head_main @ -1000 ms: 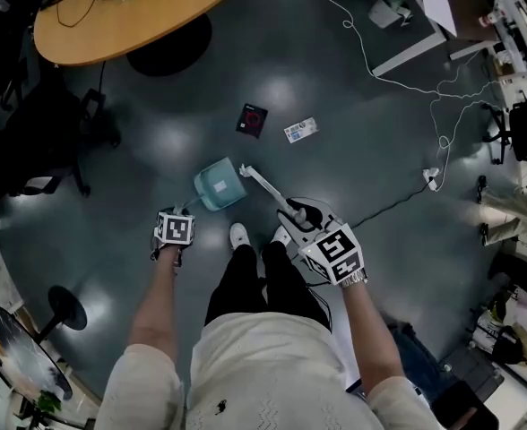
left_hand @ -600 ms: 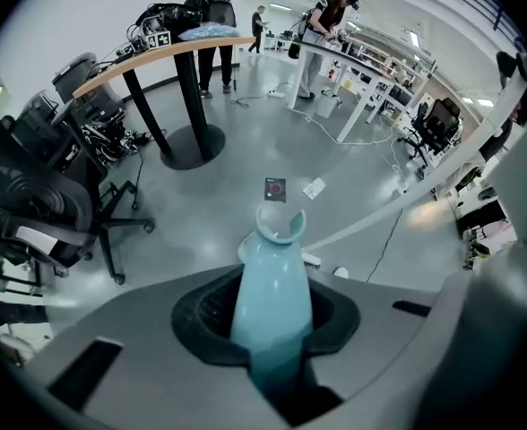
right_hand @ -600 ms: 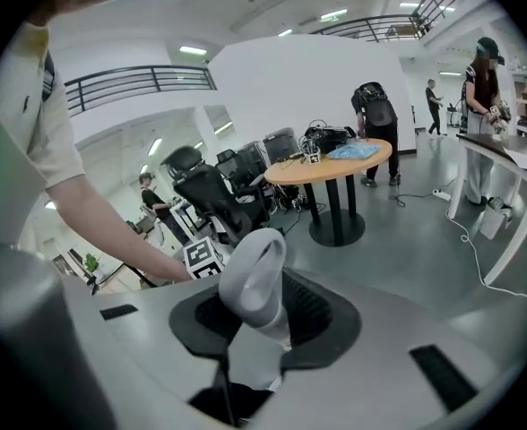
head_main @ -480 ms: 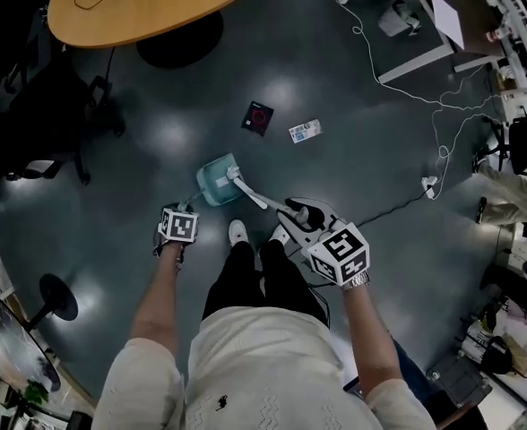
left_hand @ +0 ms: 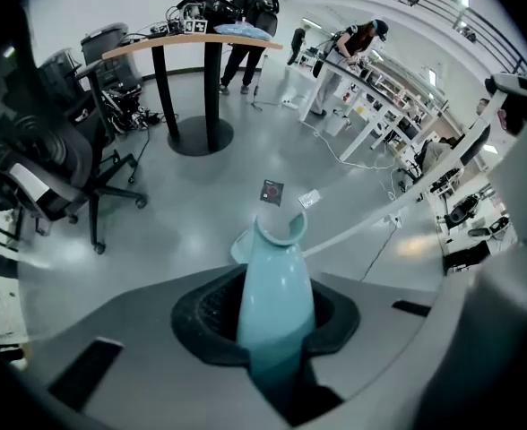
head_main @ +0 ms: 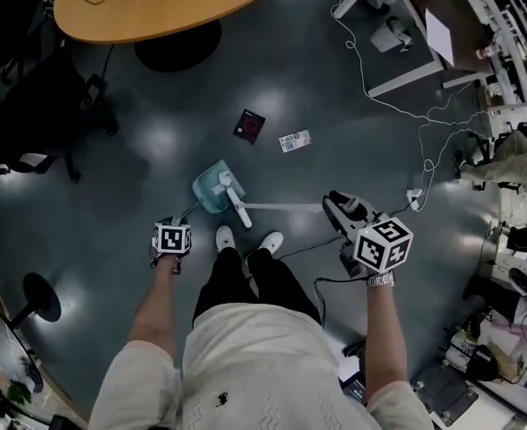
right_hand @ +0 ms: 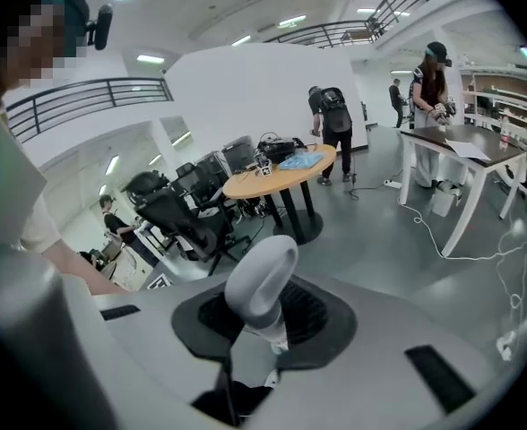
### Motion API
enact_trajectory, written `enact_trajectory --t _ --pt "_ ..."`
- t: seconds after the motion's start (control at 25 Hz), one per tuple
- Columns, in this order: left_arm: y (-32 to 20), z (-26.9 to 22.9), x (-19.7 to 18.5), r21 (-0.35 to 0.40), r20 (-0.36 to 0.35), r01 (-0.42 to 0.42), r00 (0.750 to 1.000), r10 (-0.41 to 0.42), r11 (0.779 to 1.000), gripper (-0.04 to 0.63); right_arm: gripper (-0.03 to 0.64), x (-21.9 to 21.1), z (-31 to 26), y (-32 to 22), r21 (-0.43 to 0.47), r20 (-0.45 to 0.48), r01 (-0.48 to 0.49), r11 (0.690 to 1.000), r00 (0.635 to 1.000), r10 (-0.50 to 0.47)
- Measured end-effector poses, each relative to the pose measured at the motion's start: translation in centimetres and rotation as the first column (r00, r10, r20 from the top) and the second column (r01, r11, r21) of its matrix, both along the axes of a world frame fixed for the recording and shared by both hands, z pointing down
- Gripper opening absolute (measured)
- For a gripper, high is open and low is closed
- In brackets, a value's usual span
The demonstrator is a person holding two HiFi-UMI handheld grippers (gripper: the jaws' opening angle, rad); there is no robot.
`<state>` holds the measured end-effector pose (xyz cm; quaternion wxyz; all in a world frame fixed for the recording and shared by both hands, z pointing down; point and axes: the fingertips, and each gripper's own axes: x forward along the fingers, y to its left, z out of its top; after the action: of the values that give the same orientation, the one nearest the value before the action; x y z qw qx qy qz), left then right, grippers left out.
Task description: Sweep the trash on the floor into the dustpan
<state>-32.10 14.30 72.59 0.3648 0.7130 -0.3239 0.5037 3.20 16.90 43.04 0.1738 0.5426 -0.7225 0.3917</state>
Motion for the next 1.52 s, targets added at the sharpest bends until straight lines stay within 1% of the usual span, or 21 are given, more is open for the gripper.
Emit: enact_trajectory --t 0.16,0.32,0.4,0.48,0.6,0.76,0.84,0.96,1.04,1.12,1.24,1.36,1.52 --pt "1.3 -0.2 1.0 0.015 -0.042 0.021 0.999 -0.02 1.0 0.091 0.095 4.0 -1.0 0.9 -0.002 -0.002 -0.08 0.997 0.997 0.08" --pt "2.6 -0.6 3.3 0.02 -0.05 -0.046 0.998 0.047 0.999 0.091 0.095 9.0 -1.7 1.7 0.003 -0.039 -0.146 0.989 0.989 0.146" --pt "2.6 -1.0 4.9 0.022 -0.055 -0.044 0.997 0.045 0.999 0.091 0.095 12.0 -1.9 1.6 0.008 -0.068 -0.179 0.984 0.981 0.179" --pt "2.7 -1.2 6.8 0.018 -0.058 -0.016 0.998 0.017 1.0 0.091 0.094 15.6 -2.0 1.0 0.018 -0.096 -0.206 0.978 0.974 0.207" --pt "3.0 -1.9 10.8 0.034 -0.054 -0.002 0.999 0.004 0.999 0.091 0.094 21.8 -1.6 -0.1 0.038 -0.136 -0.237 0.971 0.961 0.24" --pt "3.6 -1.4 16.5 0.042 -0.037 0.008 0.999 -0.007 0.999 0.091 0.094 30.9 -0.2 -2.5 0.061 -0.191 -0.243 0.968 0.949 0.25" --pt "3.6 -1.6 19.2 0.047 -0.027 0.022 0.999 -0.02 0.999 0.091 0.094 35.2 0.7 -4.4 0.059 -0.216 -0.219 0.974 0.95 0.226" --pt "3.0 -2.1 22.7 0.055 -0.011 0.08 0.997 -0.079 0.995 0.091 0.094 40.2 1.9 -7.3 0.068 -0.247 -0.145 0.987 0.956 0.158" --pt "2.8 -2.3 25.0 0.057 -0.002 0.127 0.992 -0.127 0.99 0.091 0.094 42.6 2.6 -9.0 0.08 -0.267 -0.089 0.993 0.958 0.107" --pt "2.9 -2.1 27.4 0.063 0.004 0.158 0.987 -0.159 0.985 0.091 0.094 44.0 3.4 -10.6 0.092 -0.289 -0.021 0.996 0.956 0.047" --pt "3.3 -1.5 30.4 0.067 0.017 0.182 0.983 -0.183 0.981 0.091 0.094 44.3 4.8 -11.8 0.115 -0.312 0.095 0.989 0.948 -0.055" --pt "3.1 -0.5 32.2 0.059 0.02 0.213 0.977 -0.214 0.975 0.091 0.094 42.8 6.0 -11.9 0.129 -0.316 0.204 0.971 0.936 -0.155" --pt "2.6 0.3 33.4 0.043 0.019 0.238 0.971 -0.239 0.97 0.091 0.095 39.7 7.4 -10.5 0.12 -0.277 0.291 0.949 0.928 -0.249"
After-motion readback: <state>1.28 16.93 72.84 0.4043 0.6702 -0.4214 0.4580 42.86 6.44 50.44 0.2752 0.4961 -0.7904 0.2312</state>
